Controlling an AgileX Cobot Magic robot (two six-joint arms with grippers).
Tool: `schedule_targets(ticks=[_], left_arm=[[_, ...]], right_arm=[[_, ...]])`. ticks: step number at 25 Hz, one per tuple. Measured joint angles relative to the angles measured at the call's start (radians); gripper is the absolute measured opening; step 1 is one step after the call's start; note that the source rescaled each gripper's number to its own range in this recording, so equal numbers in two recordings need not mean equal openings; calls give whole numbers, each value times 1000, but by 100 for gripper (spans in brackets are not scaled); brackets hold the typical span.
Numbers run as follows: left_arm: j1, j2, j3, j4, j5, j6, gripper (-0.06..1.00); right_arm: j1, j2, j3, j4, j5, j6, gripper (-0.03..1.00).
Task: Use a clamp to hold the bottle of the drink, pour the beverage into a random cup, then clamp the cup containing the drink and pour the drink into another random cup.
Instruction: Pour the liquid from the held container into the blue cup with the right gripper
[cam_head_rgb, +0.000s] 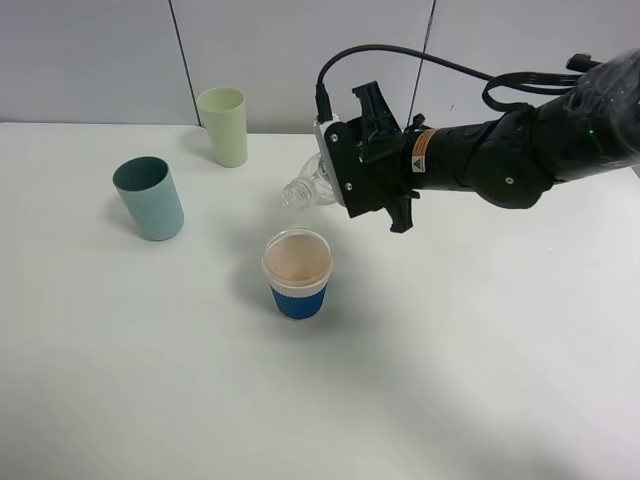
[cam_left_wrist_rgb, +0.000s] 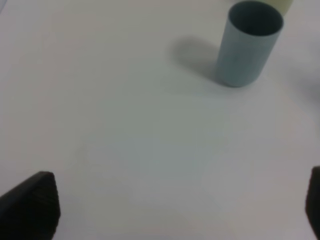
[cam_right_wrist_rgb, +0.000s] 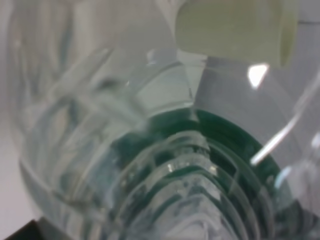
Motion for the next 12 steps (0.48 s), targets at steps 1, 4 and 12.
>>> schedule_targets(ticks=[1,4,12], left_arm=[[0,0,0,0,0,0,100],[0,0,0,0,0,0,100],[0,0,0,0,0,0,100]], right_arm=[[0,0,0,0,0,-9,0],[0,0,0,0,-1,-27,0],[0,0,0,0,-69,-62,0]])
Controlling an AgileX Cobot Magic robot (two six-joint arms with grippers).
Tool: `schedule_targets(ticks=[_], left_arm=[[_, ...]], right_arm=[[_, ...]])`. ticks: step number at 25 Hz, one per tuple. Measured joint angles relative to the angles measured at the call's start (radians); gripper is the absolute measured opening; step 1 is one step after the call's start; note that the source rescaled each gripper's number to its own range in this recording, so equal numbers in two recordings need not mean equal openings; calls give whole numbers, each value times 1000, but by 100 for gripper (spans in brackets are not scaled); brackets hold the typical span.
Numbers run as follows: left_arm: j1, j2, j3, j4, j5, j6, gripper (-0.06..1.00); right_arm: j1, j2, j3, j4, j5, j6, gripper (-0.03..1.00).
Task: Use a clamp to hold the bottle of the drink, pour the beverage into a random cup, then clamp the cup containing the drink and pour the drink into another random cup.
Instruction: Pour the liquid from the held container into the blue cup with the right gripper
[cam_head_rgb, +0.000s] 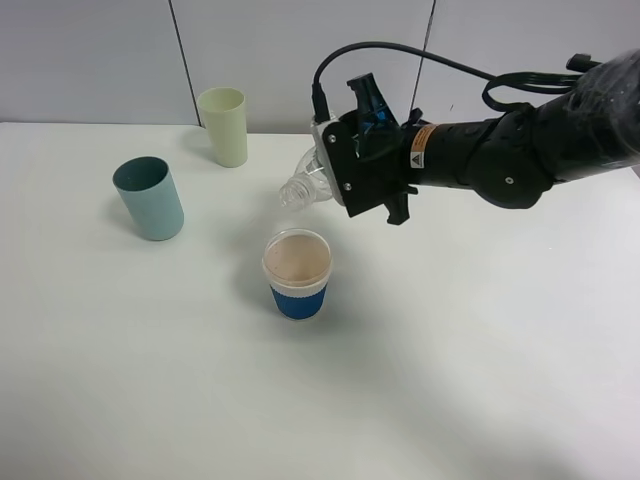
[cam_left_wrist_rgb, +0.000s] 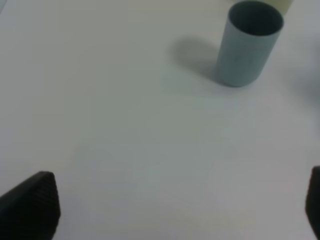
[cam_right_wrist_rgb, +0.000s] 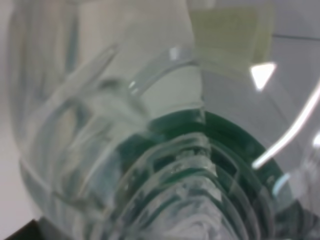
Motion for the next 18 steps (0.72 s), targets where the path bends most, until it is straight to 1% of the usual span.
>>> schedule_targets(ticks=[10,18], left_arm=[[0,0,0,0,0,0,100],[0,0,0,0,0,0,100]], right_arm=[[0,0,0,-7,-7,-131,0],[0,0,0,-10,-48,-205,0]])
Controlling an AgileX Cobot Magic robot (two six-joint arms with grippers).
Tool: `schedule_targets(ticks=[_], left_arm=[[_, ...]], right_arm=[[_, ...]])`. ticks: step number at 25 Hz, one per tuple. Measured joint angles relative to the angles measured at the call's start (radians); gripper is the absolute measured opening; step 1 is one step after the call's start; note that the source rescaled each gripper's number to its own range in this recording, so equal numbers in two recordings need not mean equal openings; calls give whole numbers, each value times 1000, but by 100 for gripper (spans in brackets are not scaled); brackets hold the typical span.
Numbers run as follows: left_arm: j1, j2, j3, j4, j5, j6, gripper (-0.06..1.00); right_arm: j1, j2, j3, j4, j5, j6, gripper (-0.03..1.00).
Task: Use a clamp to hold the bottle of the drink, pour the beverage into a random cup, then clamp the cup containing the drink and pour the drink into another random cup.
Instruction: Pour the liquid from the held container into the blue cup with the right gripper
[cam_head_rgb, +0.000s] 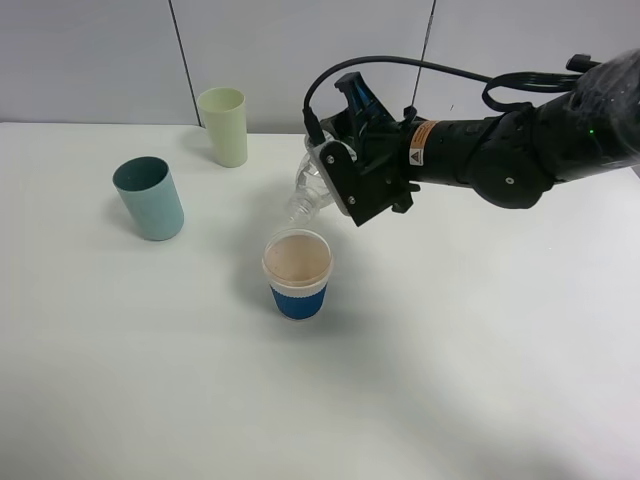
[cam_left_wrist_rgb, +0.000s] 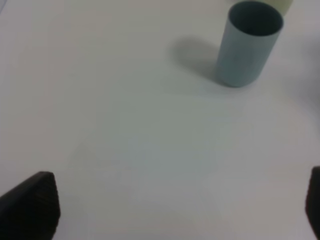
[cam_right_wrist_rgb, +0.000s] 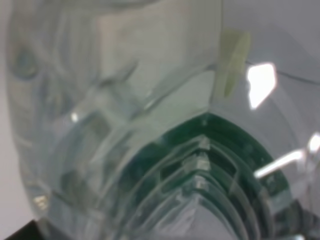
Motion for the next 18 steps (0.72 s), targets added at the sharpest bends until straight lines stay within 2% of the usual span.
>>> schedule_targets(ticks=[9,18], left_arm=[[0,0,0,0,0,0,100],[0,0,0,0,0,0,100]], right_arm=[[0,0,0,-8,-11,-135,0],[0,0,0,-8,-18,-176,0]])
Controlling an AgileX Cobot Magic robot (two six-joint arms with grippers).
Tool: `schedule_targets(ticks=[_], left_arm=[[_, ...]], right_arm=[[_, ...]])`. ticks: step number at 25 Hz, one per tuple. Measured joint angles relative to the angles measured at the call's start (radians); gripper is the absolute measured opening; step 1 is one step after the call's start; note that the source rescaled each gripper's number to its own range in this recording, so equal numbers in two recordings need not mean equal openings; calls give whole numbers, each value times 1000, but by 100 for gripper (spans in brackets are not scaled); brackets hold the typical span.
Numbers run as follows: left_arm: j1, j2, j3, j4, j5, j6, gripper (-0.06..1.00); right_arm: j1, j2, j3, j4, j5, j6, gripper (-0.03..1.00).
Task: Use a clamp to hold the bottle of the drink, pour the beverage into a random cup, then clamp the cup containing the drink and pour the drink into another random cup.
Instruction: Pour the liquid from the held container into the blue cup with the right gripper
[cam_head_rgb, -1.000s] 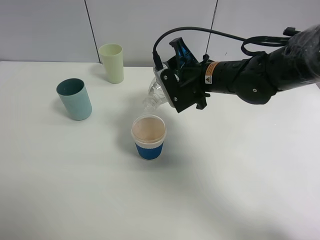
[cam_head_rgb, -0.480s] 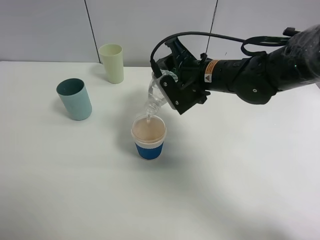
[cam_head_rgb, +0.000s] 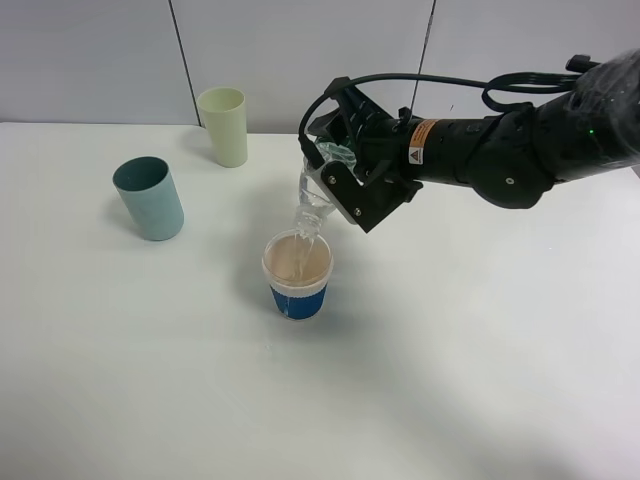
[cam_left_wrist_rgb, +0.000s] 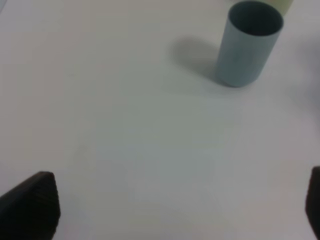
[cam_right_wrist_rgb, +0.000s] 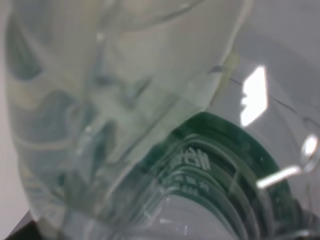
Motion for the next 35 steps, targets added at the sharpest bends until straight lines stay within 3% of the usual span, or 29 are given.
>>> schedule_targets(ticks=[35], left_arm=[[0,0,0,0,0,0,100]], right_arm=[[0,-1,0,59,-13,-40,0]])
